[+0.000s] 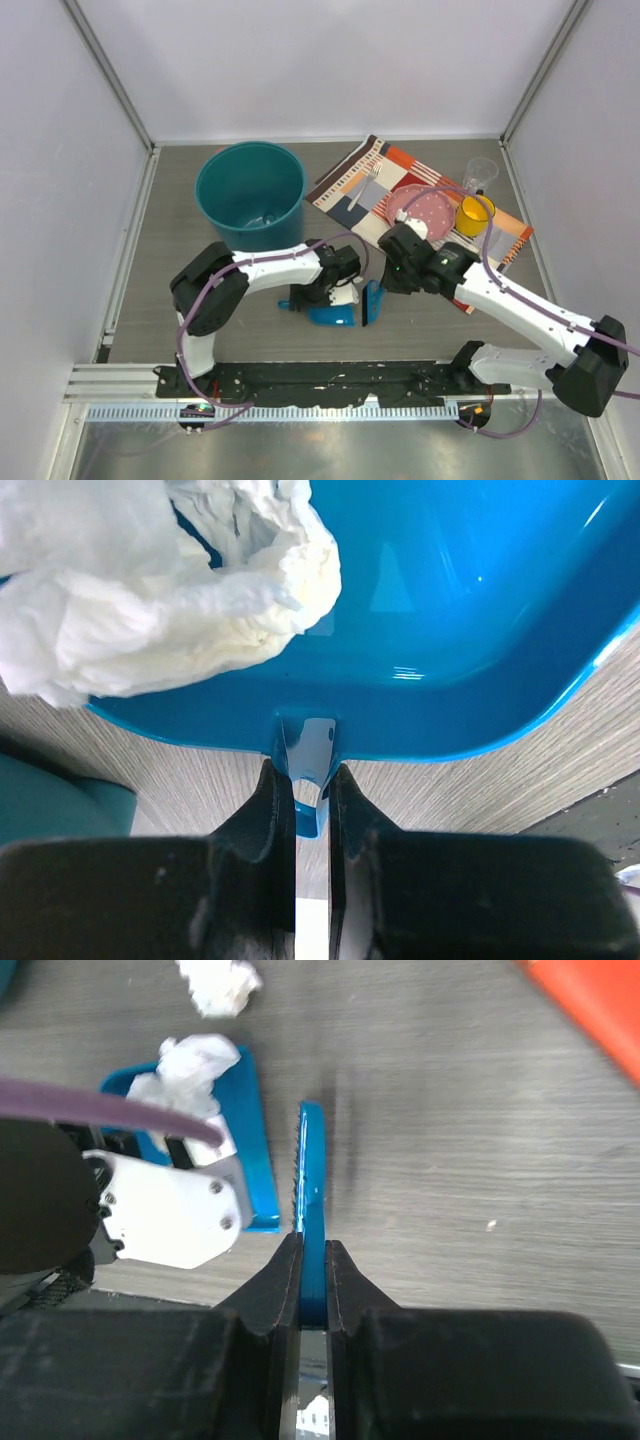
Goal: Sweep away the paper scraps from the table
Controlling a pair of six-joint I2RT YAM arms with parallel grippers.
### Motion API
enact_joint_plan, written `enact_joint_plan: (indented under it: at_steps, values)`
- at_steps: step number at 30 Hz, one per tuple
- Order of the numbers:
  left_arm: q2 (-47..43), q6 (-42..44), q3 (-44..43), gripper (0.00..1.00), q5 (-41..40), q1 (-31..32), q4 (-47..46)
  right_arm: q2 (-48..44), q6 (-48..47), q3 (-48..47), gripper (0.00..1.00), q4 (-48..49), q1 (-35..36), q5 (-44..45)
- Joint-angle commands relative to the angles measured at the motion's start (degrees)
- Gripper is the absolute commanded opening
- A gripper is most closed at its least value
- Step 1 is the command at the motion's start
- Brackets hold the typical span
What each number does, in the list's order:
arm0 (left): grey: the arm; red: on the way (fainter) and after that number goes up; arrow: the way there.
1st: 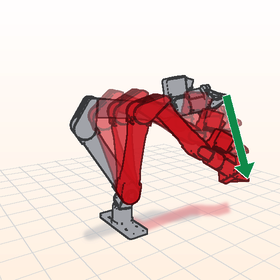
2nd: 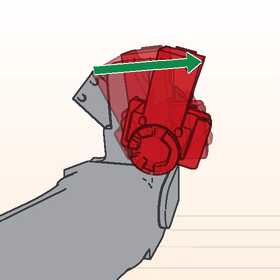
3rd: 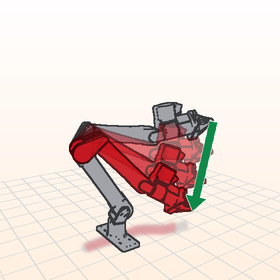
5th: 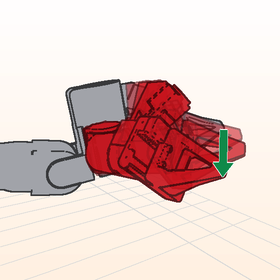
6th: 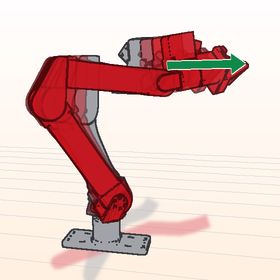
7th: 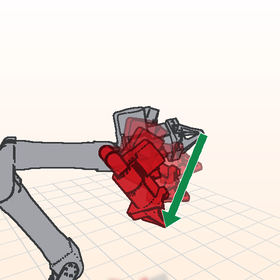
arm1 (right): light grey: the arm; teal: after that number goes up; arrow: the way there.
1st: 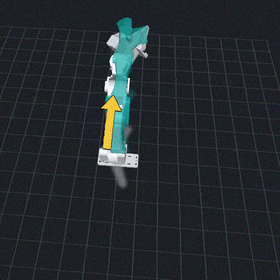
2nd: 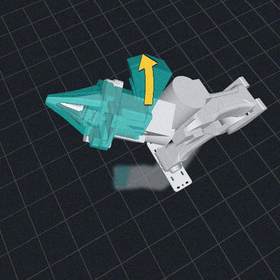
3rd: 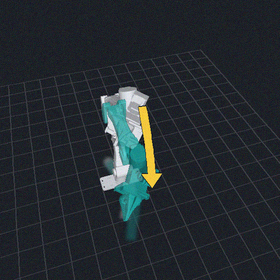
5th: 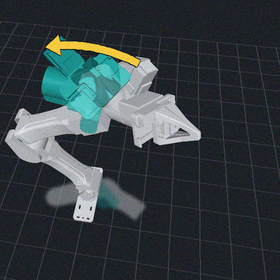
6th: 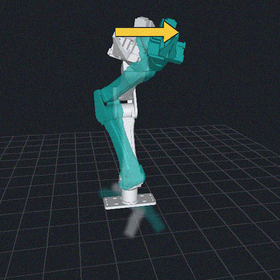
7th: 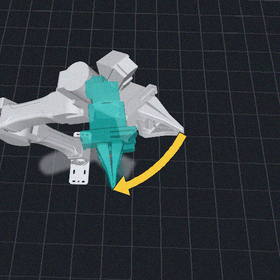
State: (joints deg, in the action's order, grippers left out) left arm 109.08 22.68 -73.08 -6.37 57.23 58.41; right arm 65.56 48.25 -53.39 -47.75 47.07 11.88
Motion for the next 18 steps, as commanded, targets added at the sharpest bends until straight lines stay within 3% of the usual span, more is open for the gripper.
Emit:
enact_joint_plan:
  at_steps: [1,5,11,18]
  values:
    - [-2.64,-0.88,3.46,0.0,1.1,-0.8,-0.76,-3.68,-7.19,-6.11,0.01,-5.6,-6.88,3.24]
    - [-4.66,-1.49,4.52,0.0,0.92,-3.35,-1.02,-3.25,-17.99,-7.0,0.01,1.14,-15.07,2.45]
    - [-4.84,-2.29,4.35,0.0,1.36,-6.17,-0.49,3.16,-33.28,-9.97,0.01,18.11,-16.39,-2.29]
    - [-4.4,-3.08,4.52,0.0,-0.84,-7.75,-0.76,16.25,-36.47,-13.85,0.01,24.19,-17.45,-15.3]
